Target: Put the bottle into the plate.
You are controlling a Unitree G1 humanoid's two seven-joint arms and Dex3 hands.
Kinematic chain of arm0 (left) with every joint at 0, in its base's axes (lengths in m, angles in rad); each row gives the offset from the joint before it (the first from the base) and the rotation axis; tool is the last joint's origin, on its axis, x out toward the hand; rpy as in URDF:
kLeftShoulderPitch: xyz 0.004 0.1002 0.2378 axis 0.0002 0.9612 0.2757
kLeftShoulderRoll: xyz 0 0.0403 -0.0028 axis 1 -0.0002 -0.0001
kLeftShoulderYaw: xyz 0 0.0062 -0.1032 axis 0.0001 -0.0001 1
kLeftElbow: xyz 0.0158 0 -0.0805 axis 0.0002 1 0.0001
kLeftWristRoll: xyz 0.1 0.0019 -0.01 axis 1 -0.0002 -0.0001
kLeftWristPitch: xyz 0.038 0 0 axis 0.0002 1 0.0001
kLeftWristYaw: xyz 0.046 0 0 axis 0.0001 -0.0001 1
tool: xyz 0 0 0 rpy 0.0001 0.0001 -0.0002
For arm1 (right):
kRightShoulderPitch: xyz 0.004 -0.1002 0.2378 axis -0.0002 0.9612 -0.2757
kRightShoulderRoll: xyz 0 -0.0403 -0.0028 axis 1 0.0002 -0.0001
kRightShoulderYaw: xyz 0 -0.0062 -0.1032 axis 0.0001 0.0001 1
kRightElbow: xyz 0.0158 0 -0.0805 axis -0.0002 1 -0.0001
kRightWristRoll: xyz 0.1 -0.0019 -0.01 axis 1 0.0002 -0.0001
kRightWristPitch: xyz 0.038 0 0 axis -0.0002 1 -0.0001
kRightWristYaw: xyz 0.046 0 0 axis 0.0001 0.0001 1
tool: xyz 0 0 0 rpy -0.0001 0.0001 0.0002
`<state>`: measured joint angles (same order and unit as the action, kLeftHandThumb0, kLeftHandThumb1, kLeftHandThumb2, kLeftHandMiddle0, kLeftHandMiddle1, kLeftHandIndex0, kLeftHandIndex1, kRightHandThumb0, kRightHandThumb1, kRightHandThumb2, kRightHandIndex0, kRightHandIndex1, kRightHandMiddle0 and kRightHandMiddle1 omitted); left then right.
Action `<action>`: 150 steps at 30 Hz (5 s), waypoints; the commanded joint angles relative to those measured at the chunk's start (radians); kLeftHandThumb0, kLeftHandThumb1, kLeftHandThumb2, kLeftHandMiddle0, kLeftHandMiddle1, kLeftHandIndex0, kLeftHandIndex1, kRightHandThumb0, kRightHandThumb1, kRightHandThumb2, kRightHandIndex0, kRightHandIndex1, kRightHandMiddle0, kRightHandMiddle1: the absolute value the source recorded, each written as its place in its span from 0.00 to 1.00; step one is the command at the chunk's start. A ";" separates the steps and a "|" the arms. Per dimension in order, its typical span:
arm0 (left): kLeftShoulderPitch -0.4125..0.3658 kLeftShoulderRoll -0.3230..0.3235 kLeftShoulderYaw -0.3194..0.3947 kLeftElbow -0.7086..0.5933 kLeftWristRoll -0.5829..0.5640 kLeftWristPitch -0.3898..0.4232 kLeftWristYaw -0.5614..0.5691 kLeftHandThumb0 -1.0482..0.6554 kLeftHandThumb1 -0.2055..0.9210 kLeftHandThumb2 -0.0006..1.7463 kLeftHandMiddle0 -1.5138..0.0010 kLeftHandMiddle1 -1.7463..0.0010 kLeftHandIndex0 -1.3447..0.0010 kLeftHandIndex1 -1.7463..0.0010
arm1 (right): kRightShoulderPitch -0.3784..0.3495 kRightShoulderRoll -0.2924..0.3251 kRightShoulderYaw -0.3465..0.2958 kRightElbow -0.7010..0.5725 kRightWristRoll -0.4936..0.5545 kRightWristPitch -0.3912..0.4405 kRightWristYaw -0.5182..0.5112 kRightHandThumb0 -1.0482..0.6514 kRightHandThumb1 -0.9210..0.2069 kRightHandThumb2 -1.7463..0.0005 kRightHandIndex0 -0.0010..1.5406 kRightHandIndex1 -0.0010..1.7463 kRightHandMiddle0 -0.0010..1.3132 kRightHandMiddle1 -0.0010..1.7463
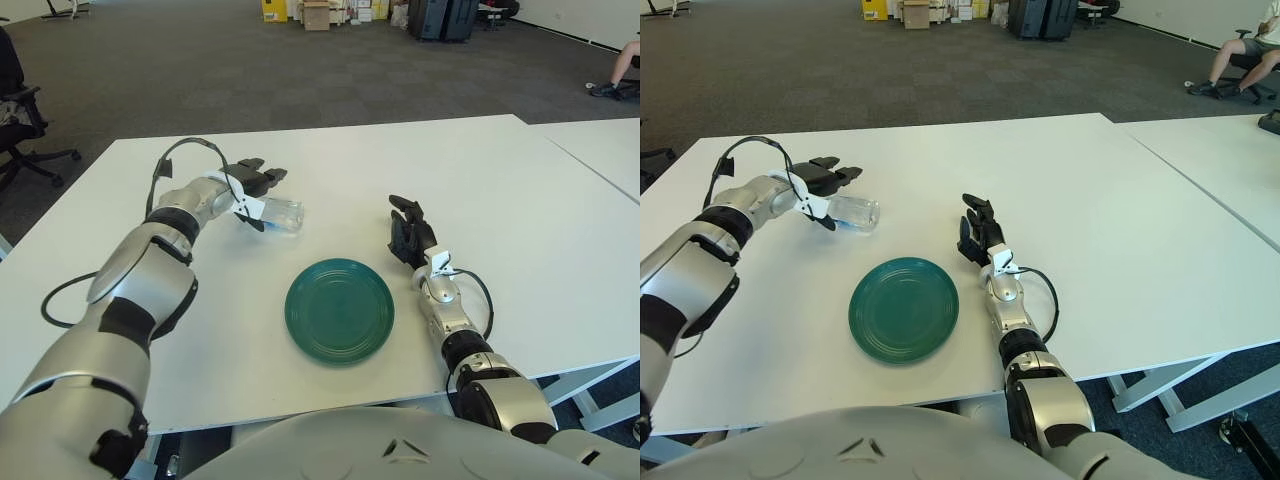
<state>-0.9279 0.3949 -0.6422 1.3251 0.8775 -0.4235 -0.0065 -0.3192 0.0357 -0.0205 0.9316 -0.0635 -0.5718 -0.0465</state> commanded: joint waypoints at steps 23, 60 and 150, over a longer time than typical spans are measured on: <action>0.028 -0.042 0.099 0.036 -0.149 0.078 -0.077 0.02 0.93 0.02 1.00 1.00 1.00 0.90 | 0.040 -0.009 0.011 0.048 -0.015 0.034 -0.034 0.21 0.00 0.51 0.16 0.00 0.00 0.40; 0.028 -0.055 -0.039 0.035 -0.021 0.048 0.089 0.04 0.99 0.03 0.90 0.97 1.00 0.66 | 0.059 -0.012 0.001 0.023 0.002 0.025 0.001 0.21 0.00 0.51 0.16 0.00 0.00 0.41; 0.135 -0.083 -0.180 0.059 0.088 0.167 0.624 0.61 0.32 0.84 0.49 0.07 0.61 0.00 | 0.098 0.009 0.010 -0.043 0.005 0.068 -0.014 0.21 0.00 0.53 0.17 0.01 0.00 0.40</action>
<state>-0.7915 0.3074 -0.8060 1.3805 0.9419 -0.2624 0.5804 -0.2761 0.0378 -0.0073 0.8649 -0.0647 -0.5491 -0.0571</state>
